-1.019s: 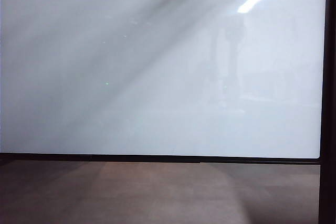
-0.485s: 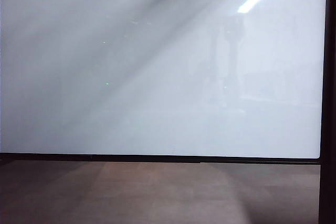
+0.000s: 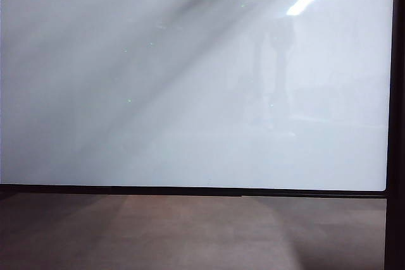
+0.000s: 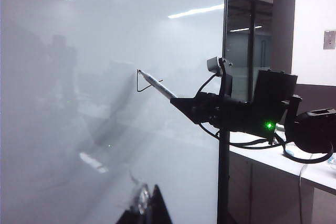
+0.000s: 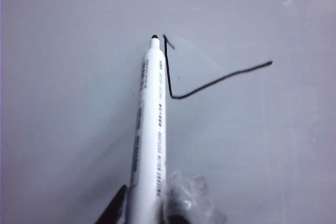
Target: Reach to the right to find the marker pen, pick it up, and write the number 9 on the whiteboard.
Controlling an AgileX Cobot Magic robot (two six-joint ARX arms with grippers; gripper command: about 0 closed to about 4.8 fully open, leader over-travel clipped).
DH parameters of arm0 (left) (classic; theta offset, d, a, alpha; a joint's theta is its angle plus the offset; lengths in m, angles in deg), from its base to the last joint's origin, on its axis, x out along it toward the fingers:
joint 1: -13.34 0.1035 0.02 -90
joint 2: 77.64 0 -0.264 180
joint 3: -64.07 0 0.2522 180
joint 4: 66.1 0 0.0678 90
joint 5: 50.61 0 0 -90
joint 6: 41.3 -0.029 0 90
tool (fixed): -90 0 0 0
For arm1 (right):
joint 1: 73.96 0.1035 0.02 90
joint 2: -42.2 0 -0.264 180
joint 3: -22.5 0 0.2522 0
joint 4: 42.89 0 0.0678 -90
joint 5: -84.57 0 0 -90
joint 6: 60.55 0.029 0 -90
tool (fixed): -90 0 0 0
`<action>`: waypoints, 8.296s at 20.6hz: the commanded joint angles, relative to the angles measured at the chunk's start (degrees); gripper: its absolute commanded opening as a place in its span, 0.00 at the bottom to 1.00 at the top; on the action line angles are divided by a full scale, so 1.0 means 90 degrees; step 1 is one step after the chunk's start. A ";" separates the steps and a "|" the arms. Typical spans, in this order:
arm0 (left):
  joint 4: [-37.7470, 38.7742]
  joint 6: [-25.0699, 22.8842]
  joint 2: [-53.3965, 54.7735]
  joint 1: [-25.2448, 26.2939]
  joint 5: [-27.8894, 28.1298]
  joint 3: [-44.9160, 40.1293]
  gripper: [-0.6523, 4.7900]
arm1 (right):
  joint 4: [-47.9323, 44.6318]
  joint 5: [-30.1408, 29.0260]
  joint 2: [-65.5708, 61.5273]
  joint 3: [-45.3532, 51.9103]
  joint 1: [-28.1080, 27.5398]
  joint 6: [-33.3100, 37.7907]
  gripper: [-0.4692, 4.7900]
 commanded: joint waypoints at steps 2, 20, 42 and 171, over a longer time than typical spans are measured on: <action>-0.0083 -0.0015 0.0000 -0.0005 -0.0007 0.0017 0.11 | -0.0236 0.0002 -0.0039 -0.0044 -0.0002 -0.0015 0.08; -0.0104 -0.0015 0.0000 -0.0005 -0.0007 0.0019 0.11 | -0.0267 0.0032 -0.0185 -0.0284 -0.0102 -0.0019 0.08; -0.0078 -0.0015 0.0007 -0.0005 -0.0005 0.0017 0.11 | 0.0192 0.0250 0.0073 -0.0253 -0.0685 0.0102 0.08; 0.0750 -0.0017 -0.2159 0.3752 0.1566 -0.4816 0.11 | 0.1292 -0.0891 0.4107 0.3461 -0.3708 0.0415 0.08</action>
